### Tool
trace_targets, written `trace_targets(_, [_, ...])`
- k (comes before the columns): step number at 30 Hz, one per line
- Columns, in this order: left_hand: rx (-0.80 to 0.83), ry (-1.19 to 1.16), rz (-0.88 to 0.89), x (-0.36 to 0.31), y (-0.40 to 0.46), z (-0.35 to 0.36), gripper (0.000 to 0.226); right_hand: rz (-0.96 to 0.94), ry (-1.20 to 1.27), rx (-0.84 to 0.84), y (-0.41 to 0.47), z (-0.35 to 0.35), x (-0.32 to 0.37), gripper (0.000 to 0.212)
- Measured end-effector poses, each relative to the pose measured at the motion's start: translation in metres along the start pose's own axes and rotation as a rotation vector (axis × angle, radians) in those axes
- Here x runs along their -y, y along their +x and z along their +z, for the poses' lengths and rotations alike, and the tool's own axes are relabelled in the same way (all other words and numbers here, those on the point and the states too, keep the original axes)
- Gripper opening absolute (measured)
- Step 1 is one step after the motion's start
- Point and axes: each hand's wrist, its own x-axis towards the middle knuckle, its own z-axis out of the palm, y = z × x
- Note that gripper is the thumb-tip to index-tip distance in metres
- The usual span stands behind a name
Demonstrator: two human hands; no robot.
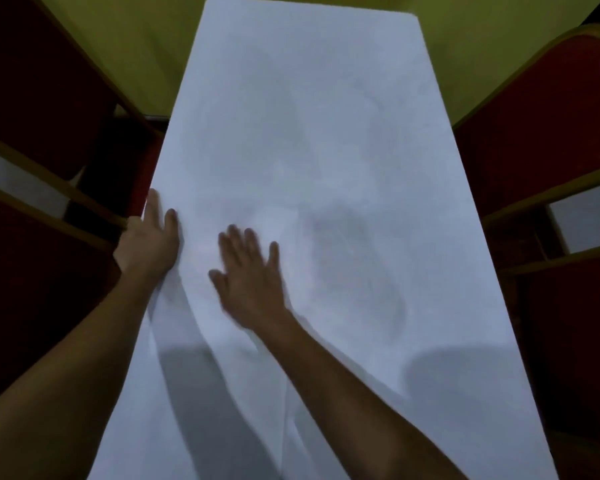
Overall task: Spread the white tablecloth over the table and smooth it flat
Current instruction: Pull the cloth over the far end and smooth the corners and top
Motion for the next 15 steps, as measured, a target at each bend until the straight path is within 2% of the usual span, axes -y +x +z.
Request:
trace_targets(2, [-0.004,-0.004,0.007,0.014,-0.016,-0.001,0.057,-0.097,-0.102,0.000,-0.019,0.014,0.001,0.058])
trace_targets(4, [-0.001,-0.015,0.011,0.026,-0.034,-0.004,0.056,-0.042,-0.105,-0.065,-0.034,0.011,-0.021,0.057])
trace_targets(11, [0.008,-0.054,-0.004,0.057,-0.081,-0.011,0.057,0.364,-0.152,-0.101,-0.114,-0.039,-0.166,0.065])
trace_targets(15, [-0.062,-0.053,0.009,0.066,-0.108,-0.007,0.057,0.598,-0.125,-0.154,-0.177,-0.063,-0.229,0.066])
